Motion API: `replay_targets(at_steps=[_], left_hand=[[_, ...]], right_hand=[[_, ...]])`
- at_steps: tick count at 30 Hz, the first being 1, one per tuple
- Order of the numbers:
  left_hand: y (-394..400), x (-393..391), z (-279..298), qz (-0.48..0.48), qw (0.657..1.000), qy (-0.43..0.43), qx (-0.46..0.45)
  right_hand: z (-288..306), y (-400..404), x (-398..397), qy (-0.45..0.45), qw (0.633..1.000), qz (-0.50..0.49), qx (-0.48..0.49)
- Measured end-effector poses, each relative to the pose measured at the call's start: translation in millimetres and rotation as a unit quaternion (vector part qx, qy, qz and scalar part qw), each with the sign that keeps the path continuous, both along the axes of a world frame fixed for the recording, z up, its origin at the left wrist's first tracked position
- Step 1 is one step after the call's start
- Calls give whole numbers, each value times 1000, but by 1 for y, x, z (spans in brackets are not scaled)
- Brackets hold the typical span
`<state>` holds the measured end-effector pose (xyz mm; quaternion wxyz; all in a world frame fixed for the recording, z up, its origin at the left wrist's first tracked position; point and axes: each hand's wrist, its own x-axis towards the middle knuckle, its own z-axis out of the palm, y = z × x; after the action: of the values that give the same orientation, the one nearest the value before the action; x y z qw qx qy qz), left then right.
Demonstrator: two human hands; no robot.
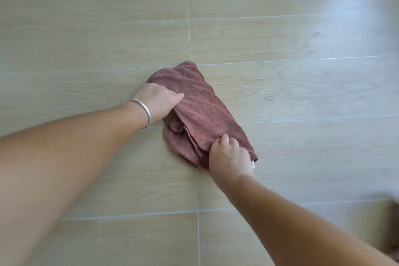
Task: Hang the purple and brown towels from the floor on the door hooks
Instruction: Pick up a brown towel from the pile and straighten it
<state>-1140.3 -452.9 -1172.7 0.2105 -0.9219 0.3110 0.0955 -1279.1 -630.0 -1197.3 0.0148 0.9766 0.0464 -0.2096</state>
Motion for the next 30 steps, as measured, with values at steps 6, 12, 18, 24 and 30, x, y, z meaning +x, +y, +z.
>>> replay_targets(at_steps=[6, 12, 18, 24, 30], left_hand=[[19, -8, 33, 52, 998, -5, 27], [39, -34, 122, 110, 994, -13, -10], [74, -90, 257, 215, 975, -25, -47], [110, -150, 374, 285, 958, 10, -37], [136, -203, 426, 368, 927, 50, -56]], right_hand=[[52, -34, 10, -12, 1000, -25, 8], [159, -40, 8, -46, 999, -14, 23], [303, -29, -30, -95, 989, 44, 101], [444, -17, -68, -149, 977, 51, 141], [508, -26, -86, -152, 977, 62, 135]])
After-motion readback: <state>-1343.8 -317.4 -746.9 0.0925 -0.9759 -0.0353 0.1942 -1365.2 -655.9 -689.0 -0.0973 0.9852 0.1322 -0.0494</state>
